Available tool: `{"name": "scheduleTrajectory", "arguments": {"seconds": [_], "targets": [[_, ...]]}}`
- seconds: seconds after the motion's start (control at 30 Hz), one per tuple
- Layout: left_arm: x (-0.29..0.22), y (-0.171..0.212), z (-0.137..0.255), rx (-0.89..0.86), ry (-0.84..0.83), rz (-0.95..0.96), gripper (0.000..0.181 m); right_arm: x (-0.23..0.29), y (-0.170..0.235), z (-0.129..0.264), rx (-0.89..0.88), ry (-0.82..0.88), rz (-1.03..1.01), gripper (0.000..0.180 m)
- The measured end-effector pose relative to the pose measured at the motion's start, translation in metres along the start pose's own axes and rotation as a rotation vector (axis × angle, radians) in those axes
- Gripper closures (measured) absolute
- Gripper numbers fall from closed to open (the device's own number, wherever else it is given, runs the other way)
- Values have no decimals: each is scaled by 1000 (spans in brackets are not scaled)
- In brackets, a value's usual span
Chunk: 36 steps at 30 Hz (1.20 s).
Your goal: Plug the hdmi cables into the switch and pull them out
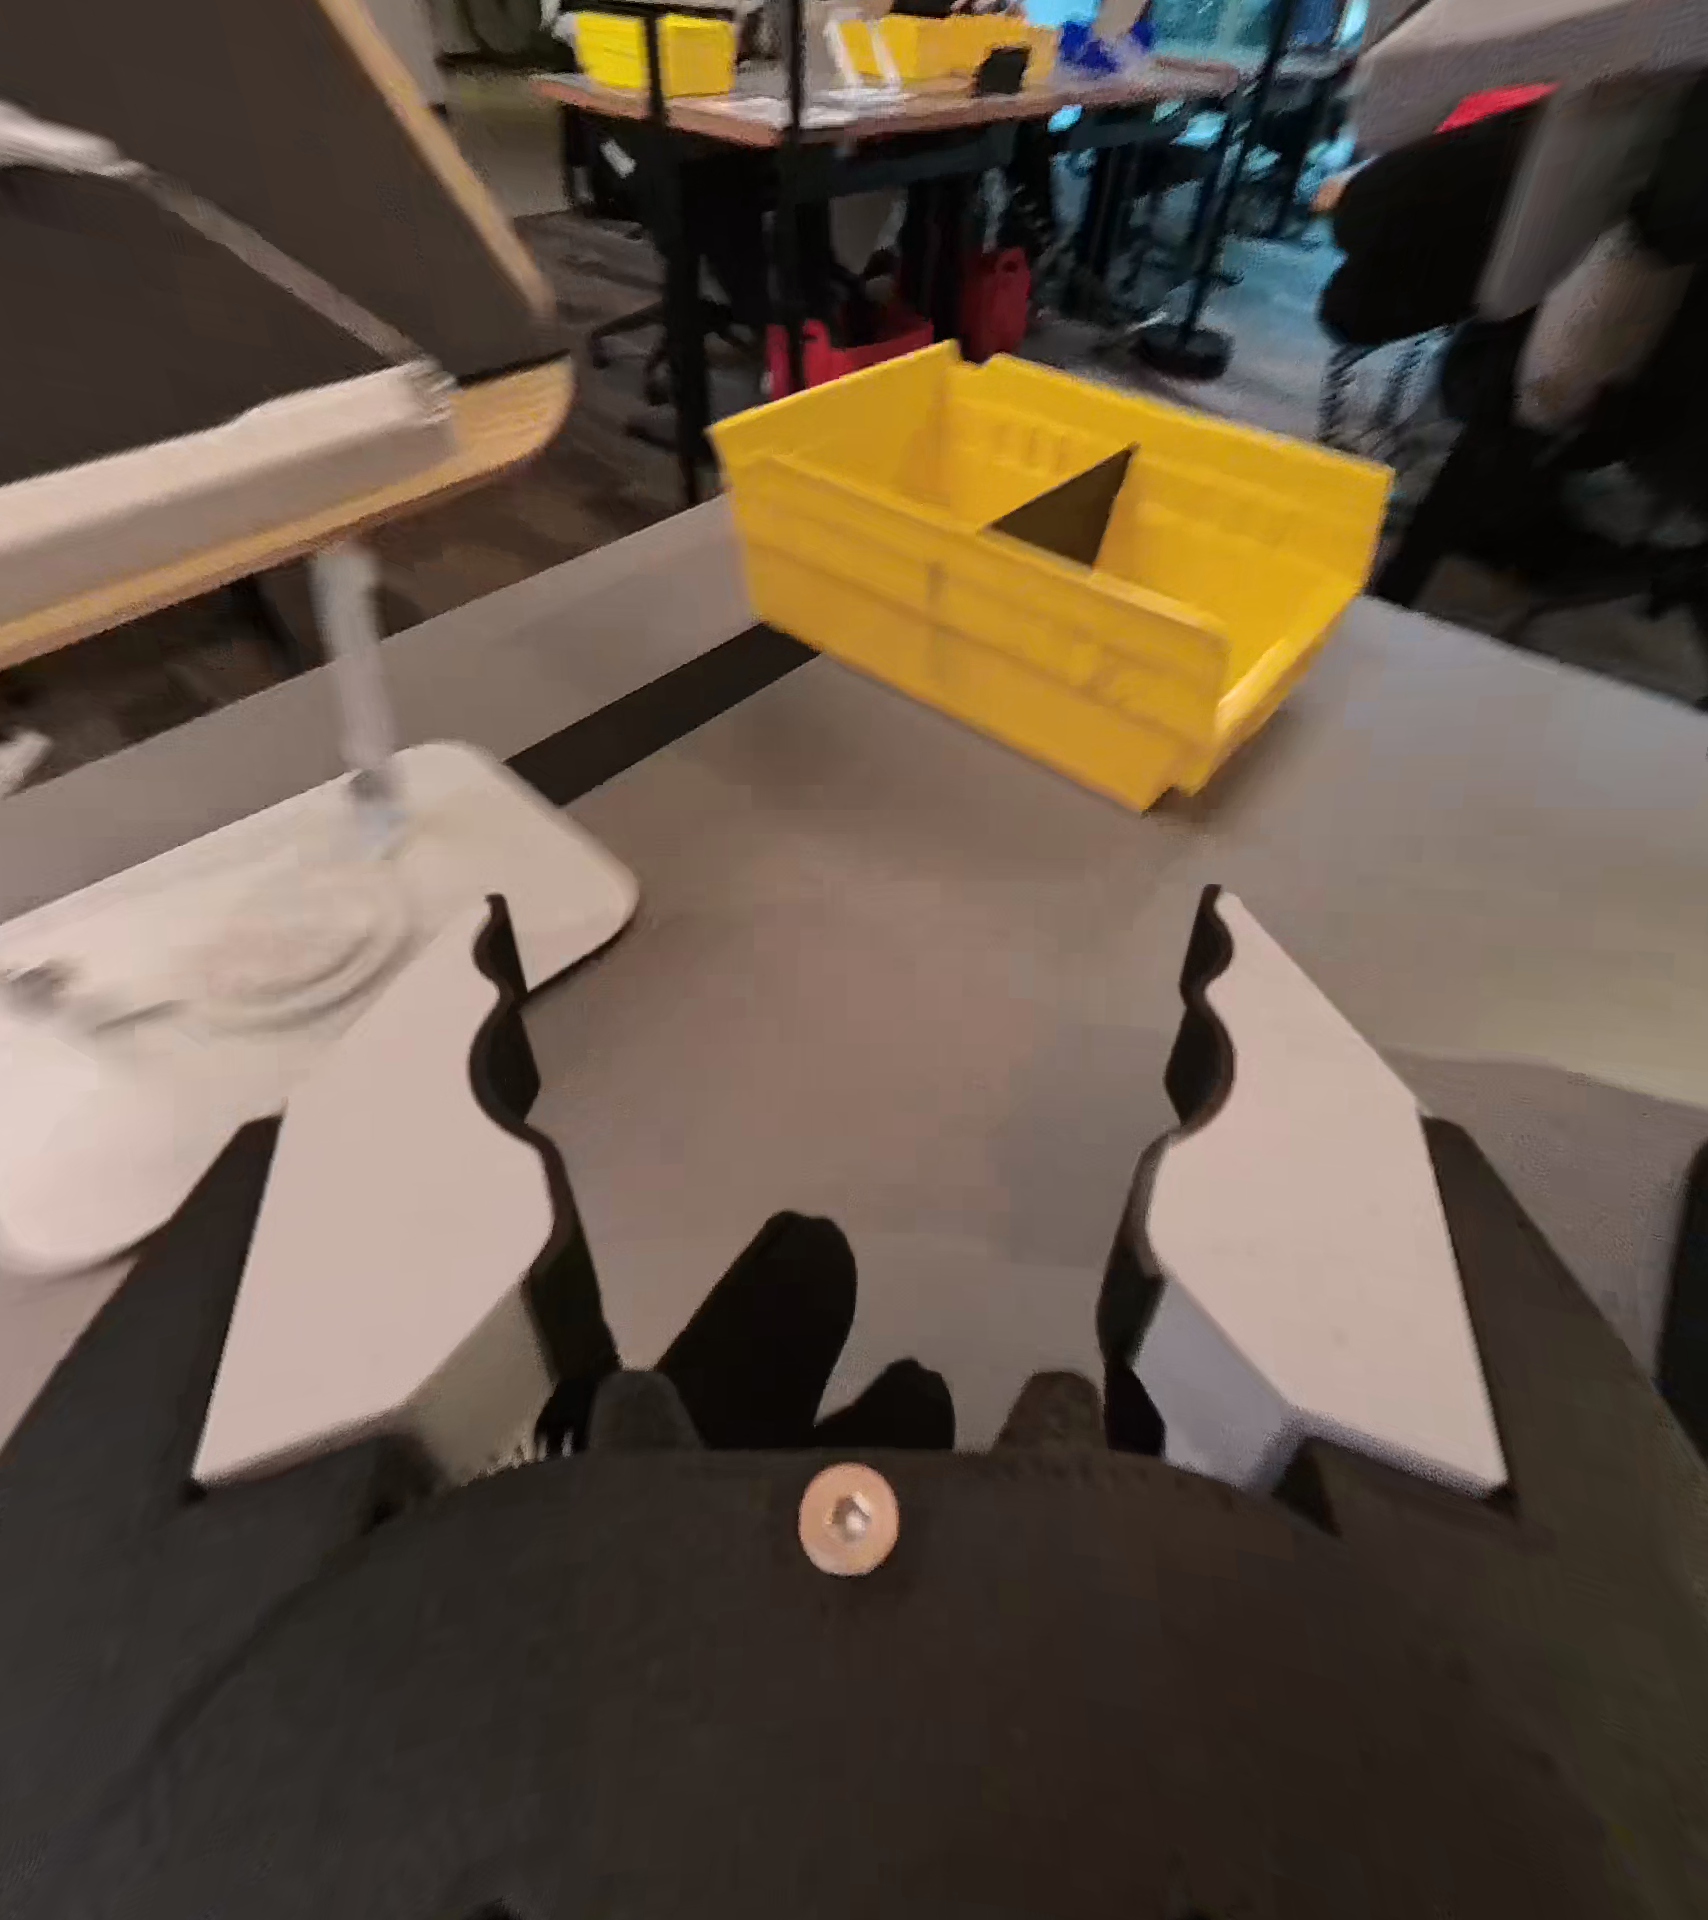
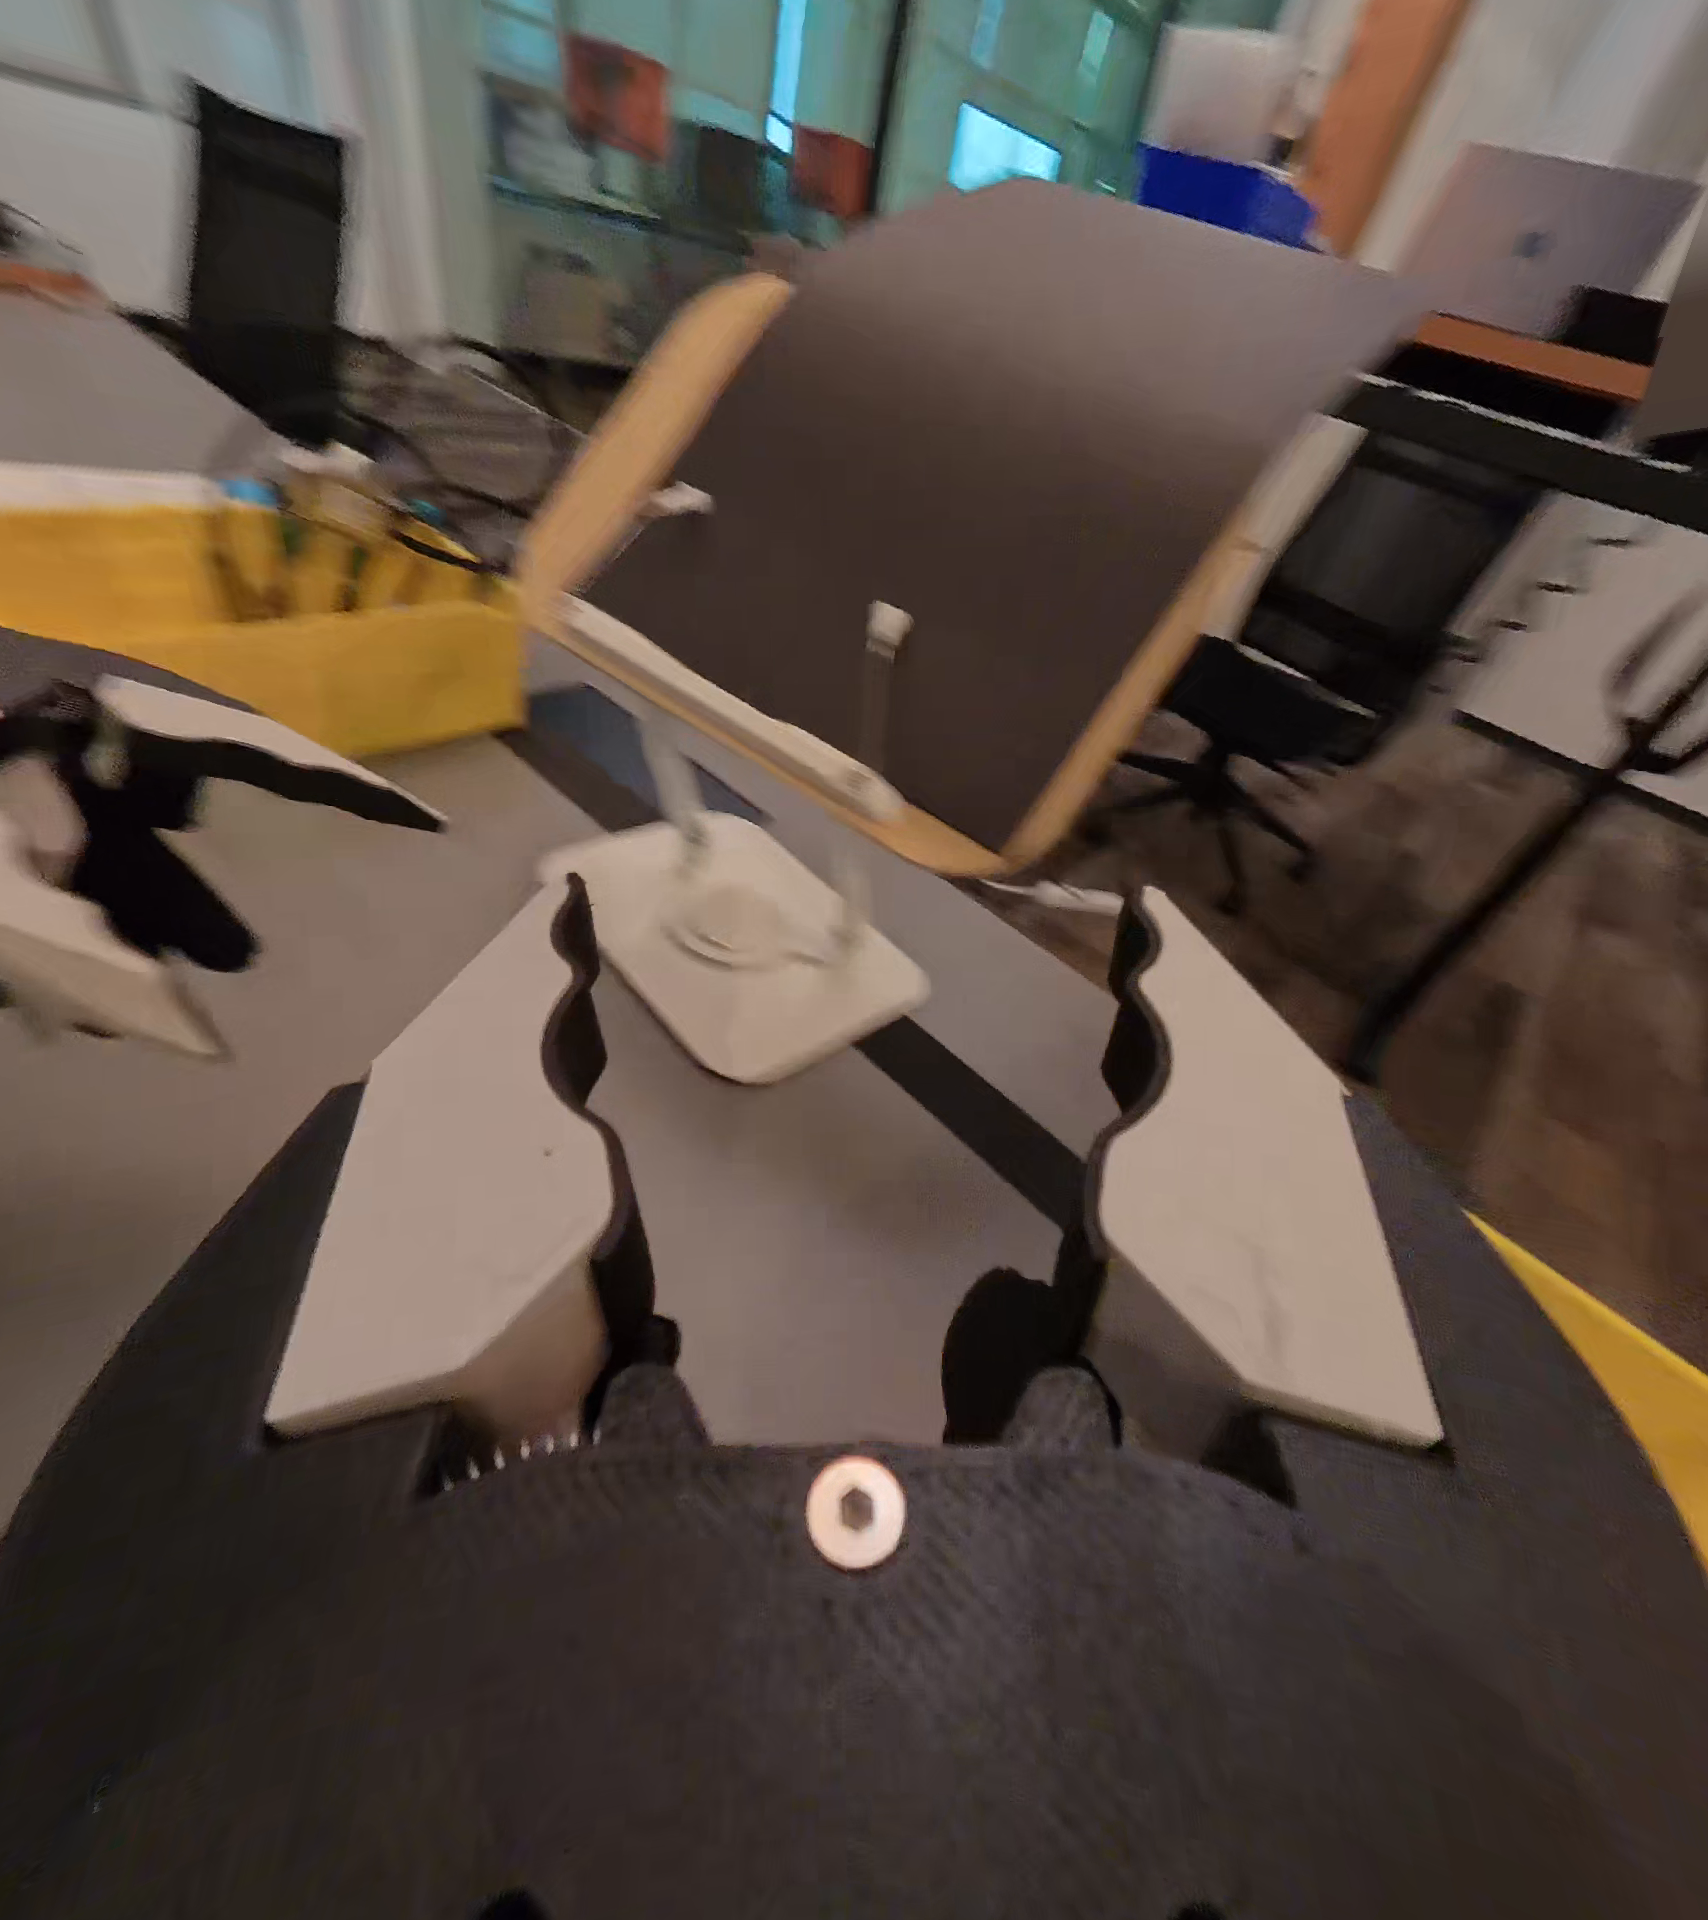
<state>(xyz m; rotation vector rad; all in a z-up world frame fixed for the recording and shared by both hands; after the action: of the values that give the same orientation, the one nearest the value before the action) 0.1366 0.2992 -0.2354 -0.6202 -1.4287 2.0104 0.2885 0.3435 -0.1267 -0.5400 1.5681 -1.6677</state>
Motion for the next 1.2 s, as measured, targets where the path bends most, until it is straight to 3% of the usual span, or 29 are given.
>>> {"name": "scheduleTrajectory", "arguments": {"seconds": [0.27,0.47,0.6,0.77,0.9,1.2], "targets": [[112,69,89,94,-288,-13,66,116,-22,-119,-40,-295,-103,83],[137,121,111,165,-366,-3,69,170,-17,-194,-76,-438,-203,84],[140,145,111,198,-408,-29,71,192,18,-230,-75,-489,-239,87],[142,142,106,196,-438,-85,75,200,70,-248,-64,-522,-361,92],[143,142,100,213,-452,-132,78,195,94,-253,-18,-518,-333,92],[145,143,98,231,-484,-163,83,204,100,-255,25,-560,-308,90]]}}
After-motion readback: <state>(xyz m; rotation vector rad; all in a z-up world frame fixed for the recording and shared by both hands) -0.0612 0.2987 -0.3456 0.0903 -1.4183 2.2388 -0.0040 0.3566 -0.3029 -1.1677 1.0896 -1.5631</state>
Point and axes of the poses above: each gripper's, where its closed fingertips meet, z back along the fingers, y out of its underside, x = y × z across the jaws, the point moved 1 cm from there along z, back along the fingers, and after that the axes turned 3 degrees about -y, right-handed, at the moved point
